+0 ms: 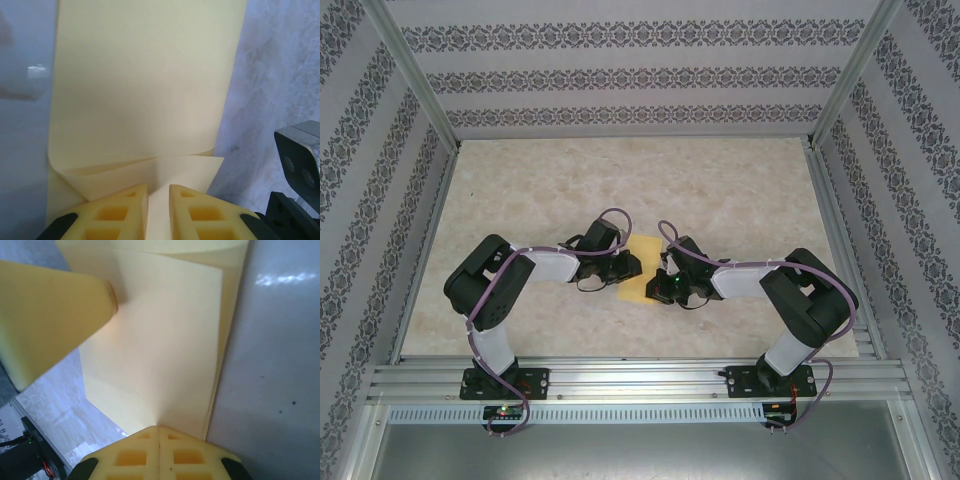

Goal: Fold a paper plane with a square sheet of paper (pick it up from the middle)

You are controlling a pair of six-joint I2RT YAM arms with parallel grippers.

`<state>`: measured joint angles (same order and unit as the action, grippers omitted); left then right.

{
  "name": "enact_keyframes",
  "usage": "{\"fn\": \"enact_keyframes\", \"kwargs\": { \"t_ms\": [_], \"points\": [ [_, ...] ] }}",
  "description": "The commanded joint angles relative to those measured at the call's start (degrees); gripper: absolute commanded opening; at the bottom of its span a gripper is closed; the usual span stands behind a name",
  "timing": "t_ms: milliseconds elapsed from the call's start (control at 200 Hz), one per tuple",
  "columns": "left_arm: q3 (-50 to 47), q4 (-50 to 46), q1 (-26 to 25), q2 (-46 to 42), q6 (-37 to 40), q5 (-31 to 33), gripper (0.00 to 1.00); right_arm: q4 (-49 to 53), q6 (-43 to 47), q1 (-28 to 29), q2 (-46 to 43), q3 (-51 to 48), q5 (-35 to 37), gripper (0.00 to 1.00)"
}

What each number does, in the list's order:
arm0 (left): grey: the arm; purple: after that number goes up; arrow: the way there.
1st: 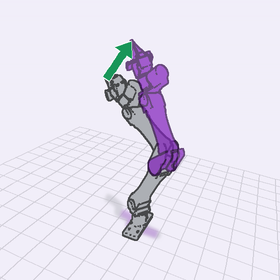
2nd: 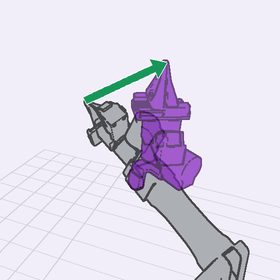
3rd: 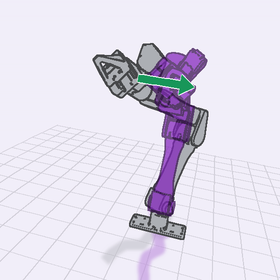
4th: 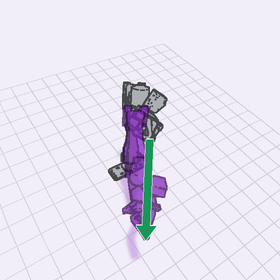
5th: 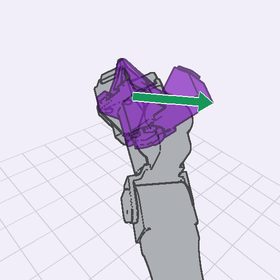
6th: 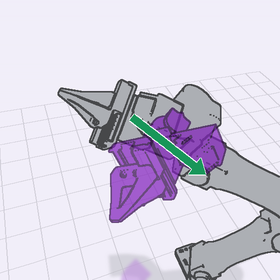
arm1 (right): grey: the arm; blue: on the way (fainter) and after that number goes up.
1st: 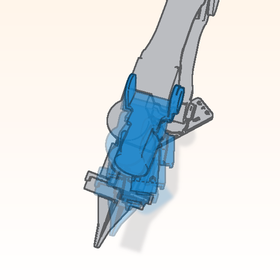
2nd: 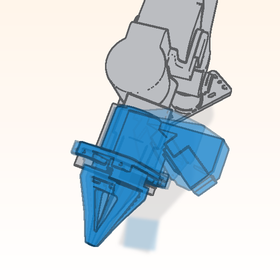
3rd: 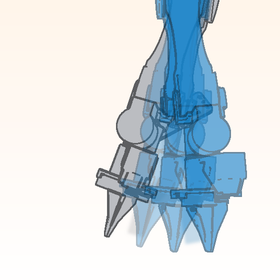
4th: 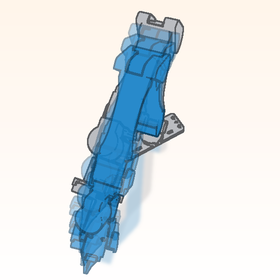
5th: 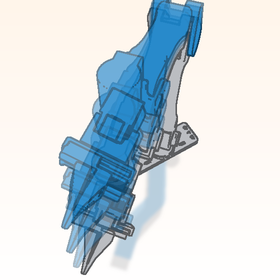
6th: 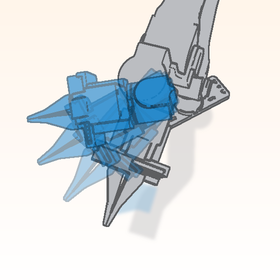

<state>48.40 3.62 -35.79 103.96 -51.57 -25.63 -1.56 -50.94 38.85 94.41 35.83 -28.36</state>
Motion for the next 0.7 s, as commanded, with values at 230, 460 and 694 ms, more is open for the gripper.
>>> {"fn": "enact_keyframes", "kwargs": {
  "t_ms": [230, 460, 694],
  "points": [
    [-0.1, -2.4, 3.5, -0.1, 3.3, 6.3, 0.20, 6.7, 1.3, -0.5, 3.5, -2.3, 3.8, 0.01],
    [0.9, -3.5, 5.8, 0.5, 3.5, 6.1, 0.21, 6.9, 1.4, -0.5, 3.0, -2.7, 3.7, 0.01],
    [2.2, -5.5, 7.1, 1.6, 4.5, 6.6, 0.21, 7.1, 1.7, -0.5, 3.2, -2.3, 3.0, 0.01]
  ]
}}
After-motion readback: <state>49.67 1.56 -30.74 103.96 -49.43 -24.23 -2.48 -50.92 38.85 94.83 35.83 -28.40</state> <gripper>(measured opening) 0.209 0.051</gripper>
